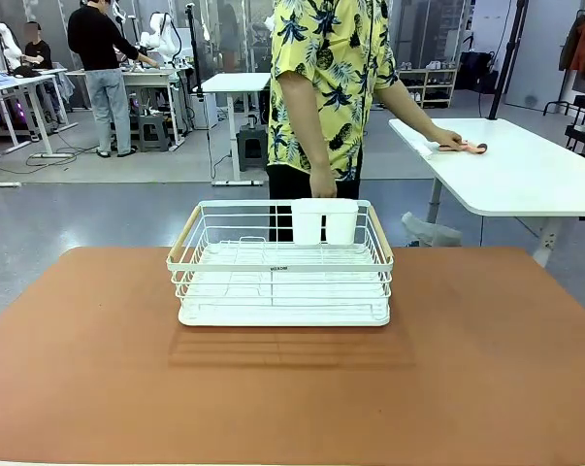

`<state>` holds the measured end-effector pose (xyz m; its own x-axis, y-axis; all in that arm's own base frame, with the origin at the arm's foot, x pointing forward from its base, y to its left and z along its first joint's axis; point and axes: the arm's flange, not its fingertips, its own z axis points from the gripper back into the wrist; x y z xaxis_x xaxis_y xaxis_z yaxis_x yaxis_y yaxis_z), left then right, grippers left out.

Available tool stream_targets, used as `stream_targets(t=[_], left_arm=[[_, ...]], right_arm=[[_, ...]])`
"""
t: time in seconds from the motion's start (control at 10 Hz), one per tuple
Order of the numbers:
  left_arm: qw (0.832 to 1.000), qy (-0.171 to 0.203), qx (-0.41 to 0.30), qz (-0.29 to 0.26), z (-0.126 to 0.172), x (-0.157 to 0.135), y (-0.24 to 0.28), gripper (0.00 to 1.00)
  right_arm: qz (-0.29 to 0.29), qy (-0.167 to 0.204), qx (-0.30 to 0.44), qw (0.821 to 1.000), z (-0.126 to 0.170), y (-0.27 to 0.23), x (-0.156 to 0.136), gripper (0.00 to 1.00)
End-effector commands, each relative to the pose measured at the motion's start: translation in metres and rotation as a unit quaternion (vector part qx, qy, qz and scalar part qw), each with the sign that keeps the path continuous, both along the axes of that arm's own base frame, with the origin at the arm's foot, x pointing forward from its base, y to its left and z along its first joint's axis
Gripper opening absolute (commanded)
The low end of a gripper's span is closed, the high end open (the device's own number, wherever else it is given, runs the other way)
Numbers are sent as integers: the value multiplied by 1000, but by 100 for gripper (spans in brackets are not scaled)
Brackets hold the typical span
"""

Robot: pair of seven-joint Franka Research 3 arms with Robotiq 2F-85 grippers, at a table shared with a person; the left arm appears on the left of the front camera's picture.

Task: Clean the table.
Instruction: Pick up the Lint Roller when the human hands it over.

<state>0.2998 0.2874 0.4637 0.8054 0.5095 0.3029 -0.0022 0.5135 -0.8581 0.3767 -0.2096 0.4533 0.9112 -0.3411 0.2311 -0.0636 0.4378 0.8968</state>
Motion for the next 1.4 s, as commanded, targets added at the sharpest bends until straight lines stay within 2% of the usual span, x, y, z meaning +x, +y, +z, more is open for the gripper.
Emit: stream_targets(t=[0.0, 1.3], left_arm=[[1000, -3, -2, -1, 0, -2, 1, 100], [1000, -3, -2, -1, 0, -2, 1, 100]], right_arm=[[1, -2, 3, 1000, 1, 0, -1, 100], [1, -2, 3, 1000, 1, 0, -1, 100]])
